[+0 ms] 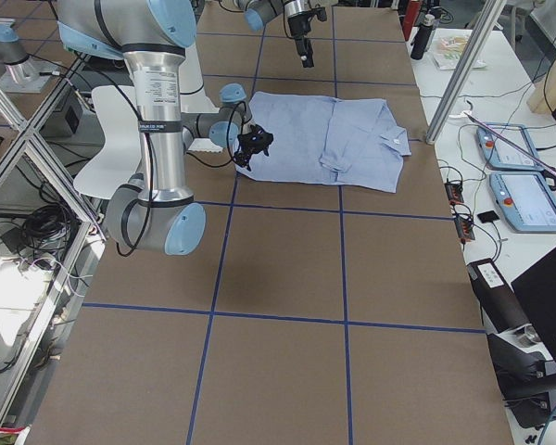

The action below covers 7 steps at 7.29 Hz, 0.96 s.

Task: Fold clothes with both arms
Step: 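Move both grippers to the hem corners nearest the robot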

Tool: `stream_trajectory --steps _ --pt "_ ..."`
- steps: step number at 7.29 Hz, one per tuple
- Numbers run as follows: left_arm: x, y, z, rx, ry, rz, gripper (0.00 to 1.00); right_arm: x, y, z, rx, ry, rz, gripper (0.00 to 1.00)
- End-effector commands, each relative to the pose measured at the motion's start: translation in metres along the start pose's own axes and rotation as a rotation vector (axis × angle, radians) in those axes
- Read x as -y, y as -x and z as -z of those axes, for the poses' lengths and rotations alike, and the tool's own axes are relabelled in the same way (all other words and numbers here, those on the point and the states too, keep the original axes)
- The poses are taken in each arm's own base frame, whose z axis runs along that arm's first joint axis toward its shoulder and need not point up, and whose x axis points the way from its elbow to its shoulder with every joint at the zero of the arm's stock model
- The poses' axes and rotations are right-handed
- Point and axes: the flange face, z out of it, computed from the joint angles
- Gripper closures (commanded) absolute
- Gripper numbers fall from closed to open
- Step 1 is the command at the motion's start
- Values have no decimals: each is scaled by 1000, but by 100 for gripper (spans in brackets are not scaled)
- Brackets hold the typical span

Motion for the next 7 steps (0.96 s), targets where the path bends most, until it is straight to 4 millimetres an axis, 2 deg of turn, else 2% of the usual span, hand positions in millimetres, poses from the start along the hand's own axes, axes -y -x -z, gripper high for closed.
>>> stream_trajectory --steps 1,6,7 --pt "-1 0 0 1 1 0 6 -10 -9 -5 -21 14 13 3" --pt "-1 3 -3 8 3 3 6 -33 -26 -13 -64 49 51 25" --pt "-1 3 -3 8 2 4 6 -32 -27 -14 -67 47 49 42"
